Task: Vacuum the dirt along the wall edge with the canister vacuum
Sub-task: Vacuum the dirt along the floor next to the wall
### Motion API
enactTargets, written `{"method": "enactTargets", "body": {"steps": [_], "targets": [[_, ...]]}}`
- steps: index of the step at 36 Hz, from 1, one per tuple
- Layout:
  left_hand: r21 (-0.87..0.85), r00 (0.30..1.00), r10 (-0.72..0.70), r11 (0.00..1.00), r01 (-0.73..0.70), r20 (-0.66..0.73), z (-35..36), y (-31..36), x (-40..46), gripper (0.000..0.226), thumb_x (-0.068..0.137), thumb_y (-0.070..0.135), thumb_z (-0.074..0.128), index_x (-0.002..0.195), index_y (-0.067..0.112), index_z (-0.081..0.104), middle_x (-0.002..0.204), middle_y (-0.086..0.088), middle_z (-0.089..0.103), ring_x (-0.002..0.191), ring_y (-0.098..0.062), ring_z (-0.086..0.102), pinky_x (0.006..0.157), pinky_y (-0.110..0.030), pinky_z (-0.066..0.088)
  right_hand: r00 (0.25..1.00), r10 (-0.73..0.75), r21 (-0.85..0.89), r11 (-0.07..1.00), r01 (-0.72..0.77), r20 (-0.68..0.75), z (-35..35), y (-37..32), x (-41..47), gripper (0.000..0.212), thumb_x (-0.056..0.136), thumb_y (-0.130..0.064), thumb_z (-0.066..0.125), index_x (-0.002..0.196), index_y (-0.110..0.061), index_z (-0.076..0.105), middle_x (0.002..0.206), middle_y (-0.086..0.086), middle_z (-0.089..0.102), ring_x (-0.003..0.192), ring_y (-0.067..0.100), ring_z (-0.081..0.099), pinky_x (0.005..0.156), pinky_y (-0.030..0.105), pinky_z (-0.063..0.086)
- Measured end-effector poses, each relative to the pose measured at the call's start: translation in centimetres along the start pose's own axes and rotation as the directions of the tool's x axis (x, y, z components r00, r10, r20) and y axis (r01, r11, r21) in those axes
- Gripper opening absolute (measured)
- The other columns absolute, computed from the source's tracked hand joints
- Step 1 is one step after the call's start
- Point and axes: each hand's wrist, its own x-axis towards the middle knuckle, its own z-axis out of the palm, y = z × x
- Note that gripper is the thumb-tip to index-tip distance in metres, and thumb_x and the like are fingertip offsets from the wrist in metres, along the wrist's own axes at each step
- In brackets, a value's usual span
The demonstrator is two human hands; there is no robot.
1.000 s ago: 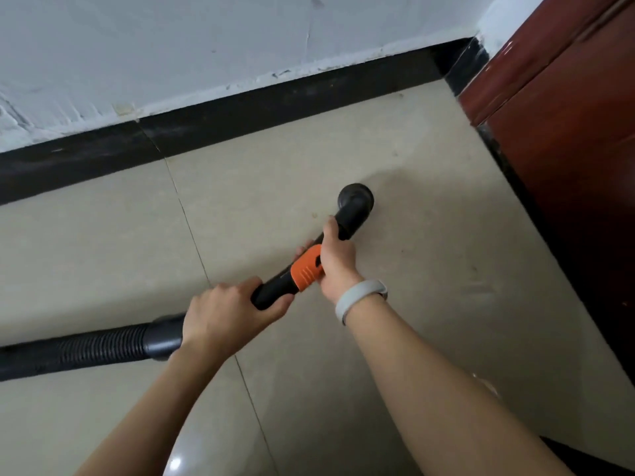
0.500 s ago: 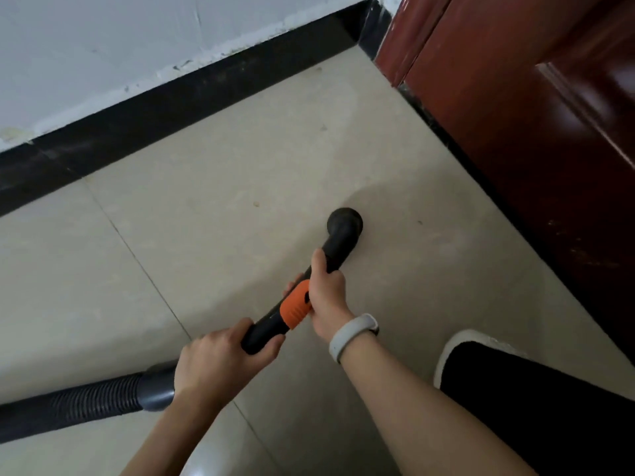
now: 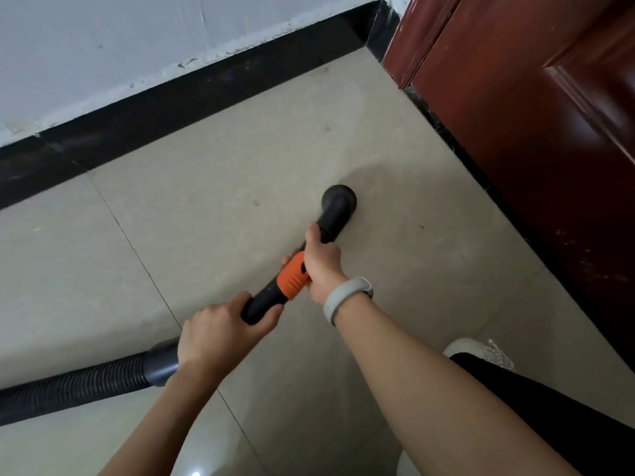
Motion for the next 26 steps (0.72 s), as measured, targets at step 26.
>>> {"method": "enactTargets", "body": {"steps": [26], "targets": [[-0.021,0.982,0.107,0.994,-0.105,0.154,1.0,10.2,7.2,0.053,0.067,0.082,0.026,0.066,0.03,0.038,0.054,0.01,0.047,0.047,-0.003,0.043,0.044,-0.023,0.027,0.999,-0.007,0.053,0.999,0.009,-0.04,-7.1,-7.4,6.5,0.033,0.099,-0.037,0.05,0.082,-0.009,0.048,0.063,0.006,0.053,0.05,0.02,0.055,0.071,0.04,0.054]]}}
